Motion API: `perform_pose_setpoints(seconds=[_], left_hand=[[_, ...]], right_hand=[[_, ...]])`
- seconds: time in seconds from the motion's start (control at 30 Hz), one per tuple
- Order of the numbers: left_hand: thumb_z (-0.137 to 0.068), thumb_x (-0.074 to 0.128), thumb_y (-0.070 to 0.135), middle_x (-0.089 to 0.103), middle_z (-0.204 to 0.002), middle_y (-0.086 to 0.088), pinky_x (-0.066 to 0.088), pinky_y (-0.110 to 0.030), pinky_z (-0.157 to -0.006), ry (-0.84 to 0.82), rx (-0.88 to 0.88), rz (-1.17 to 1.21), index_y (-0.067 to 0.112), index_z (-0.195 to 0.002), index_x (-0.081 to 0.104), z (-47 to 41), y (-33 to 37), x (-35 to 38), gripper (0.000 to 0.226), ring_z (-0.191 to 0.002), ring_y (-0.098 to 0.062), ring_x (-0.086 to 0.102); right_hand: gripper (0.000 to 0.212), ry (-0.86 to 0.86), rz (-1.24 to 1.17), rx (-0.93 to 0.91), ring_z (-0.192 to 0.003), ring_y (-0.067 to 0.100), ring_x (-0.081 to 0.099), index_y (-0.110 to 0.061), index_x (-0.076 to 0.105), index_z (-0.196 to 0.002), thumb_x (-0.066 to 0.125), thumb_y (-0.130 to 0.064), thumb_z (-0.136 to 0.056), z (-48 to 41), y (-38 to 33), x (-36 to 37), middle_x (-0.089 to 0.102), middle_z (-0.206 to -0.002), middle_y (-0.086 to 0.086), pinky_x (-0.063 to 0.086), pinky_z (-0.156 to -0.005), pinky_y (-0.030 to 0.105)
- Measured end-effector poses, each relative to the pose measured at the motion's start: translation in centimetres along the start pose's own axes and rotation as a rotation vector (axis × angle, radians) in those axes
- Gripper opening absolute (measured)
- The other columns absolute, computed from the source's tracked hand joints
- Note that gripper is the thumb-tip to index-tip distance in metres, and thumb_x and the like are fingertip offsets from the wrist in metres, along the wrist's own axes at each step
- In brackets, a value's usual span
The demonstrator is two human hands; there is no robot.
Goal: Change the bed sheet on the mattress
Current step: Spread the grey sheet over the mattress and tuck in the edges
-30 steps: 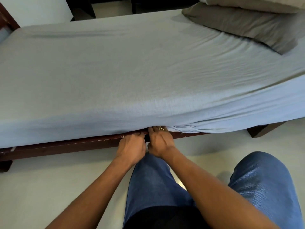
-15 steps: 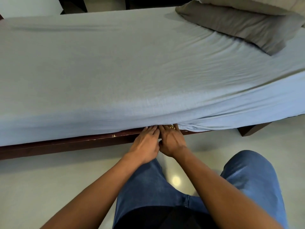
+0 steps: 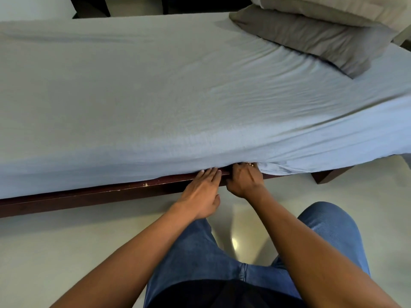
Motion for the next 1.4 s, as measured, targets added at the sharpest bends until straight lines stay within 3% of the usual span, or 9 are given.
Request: perform_pose_setpoints(seconds=[0.13, 0.23, 0.43, 0.67, 0.77, 0.87, 1.03, 1.2, 1.4], left_hand=[[-0.096, 0.053, 0.033, 0.001, -0.169, -0.012, 0.004, -0.039, -0.128, -0.033, -0.03, -0.015, 0.007, -0.16, -0.002, -1.5, 0.1, 0.9, 0.089, -0.156, -0.023, 0.0], [-0.096, 0.054, 0.034, 0.003, -0.169, -0.011, 0.003, -0.039, -0.127, -0.049, -0.072, -0.024, 0.008, -0.161, -0.002, -1.6, 0.0, 1.5, 0.089, -0.156, -0.024, 0.002], [-0.097, 0.048, 0.031, 0.036, -0.157, -0.016, 0.036, -0.042, -0.116, -0.025, -0.072, 0.0, 0.007, -0.155, 0.028, -1.8, 2.0, -0.7, 0.066, -0.145, -0.03, 0.034], [-0.097, 0.054, 0.035, 0.007, -0.167, -0.019, 0.013, -0.041, -0.127, -0.127, -0.002, -0.048, 0.01, -0.161, 0.009, -3.4, 3.4, 1.2, 0.082, -0.155, -0.032, 0.007], [-0.098, 0.052, 0.038, 0.012, -0.165, -0.024, 0.023, -0.045, -0.124, -0.167, -0.049, -0.072, 0.007, -0.159, 0.014, -3.9, 4.1, 1.4, 0.079, -0.152, -0.038, 0.015], [-0.097, 0.051, 0.041, 0.034, -0.156, -0.023, 0.04, -0.046, -0.113, -0.135, -0.036, -0.068, 0.007, -0.153, 0.03, -4.8, 5.4, 0.4, 0.069, -0.141, -0.038, 0.036], [-0.1, 0.05, 0.032, 0.007, -0.168, -0.013, 0.012, -0.033, -0.126, -0.123, 0.183, 0.02, 0.005, -0.16, 0.013, -6.7, 8.7, -0.5, 0.075, -0.155, -0.023, 0.01], [-0.097, 0.056, 0.032, 0.012, -0.168, -0.012, 0.014, -0.033, -0.126, -0.145, 0.223, 0.055, 0.006, -0.16, 0.012, -9.1, 10.6, 0.6, 0.082, -0.154, -0.024, 0.014], [-0.098, 0.054, 0.037, -0.002, -0.168, -0.016, 0.008, -0.038, -0.127, -0.19, 0.187, 0.007, 0.002, -0.16, 0.004, -9.3, 11.5, 2.5, 0.087, -0.156, -0.027, 0.001]], right_hand=[[0.078, 0.111, -0.027, -0.154, -0.148, 0.031, 0.035, -0.006, 0.031, -0.156, 0.057, -0.026, -0.086, 4.9, -0.6, -0.9, 0.04, -0.159, 0.014, 0.015, -0.127, 0.042], [0.076, 0.204, -0.068, -0.241, -0.152, 0.028, 0.031, -0.001, 0.034, -0.156, 0.053, -0.023, -0.085, 8.1, -1.5, -0.8, 0.034, -0.162, 0.016, 0.021, -0.126, 0.042], [0.065, 0.041, 0.002, -0.028, -0.141, 0.028, 0.043, -0.015, 0.04, -0.148, 0.044, -0.037, -0.086, 1.1, 1.5, 0.2, 0.05, -0.148, 0.007, 0.017, -0.124, 0.046], [0.078, 0.171, -0.033, -0.117, -0.152, 0.023, 0.03, -0.007, 0.031, -0.157, 0.044, -0.027, -0.083, 6.7, 1.8, -1.6, 0.037, -0.161, 0.011, 0.006, -0.128, 0.045], [0.078, 0.128, -0.038, -0.023, -0.155, 0.024, 0.021, -0.007, 0.024, -0.159, 0.044, -0.031, -0.088, 6.2, 5.1, -0.9, 0.026, -0.166, 0.01, 0.01, -0.128, 0.044], [0.068, 0.101, -0.031, 0.054, -0.148, 0.025, 0.032, -0.014, 0.038, -0.15, 0.05, -0.032, -0.085, 2.4, 7.9, -1.3, 0.042, -0.157, 0.008, 0.016, -0.125, 0.045], [0.059, -0.016, -0.015, 0.03, -0.145, 0.026, 0.038, -0.017, 0.044, -0.147, 0.05, -0.039, -0.092, 0.1, 8.1, -1.1, 0.05, -0.151, 0.008, 0.014, -0.125, 0.046], [0.071, 0.156, -0.07, -0.118, -0.147, 0.024, 0.038, -0.01, 0.038, -0.152, 0.053, -0.02, -0.084, 5.9, 8.6, -3.1, 0.045, -0.155, 0.009, 0.012, -0.127, 0.047], [0.071, 0.066, -0.035, 0.073, -0.15, 0.028, 0.028, -0.012, 0.031, -0.154, 0.052, -0.025, -0.087, 2.3, 14.2, -2.1, 0.036, -0.16, 0.011, 0.013, -0.125, 0.047]])
Point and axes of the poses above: each hand's wrist, its own z-axis away from the middle knuckle, its own x-axis out of the palm, y = z × x, the point moved 10 cm from there along -z, towards the middle knuckle
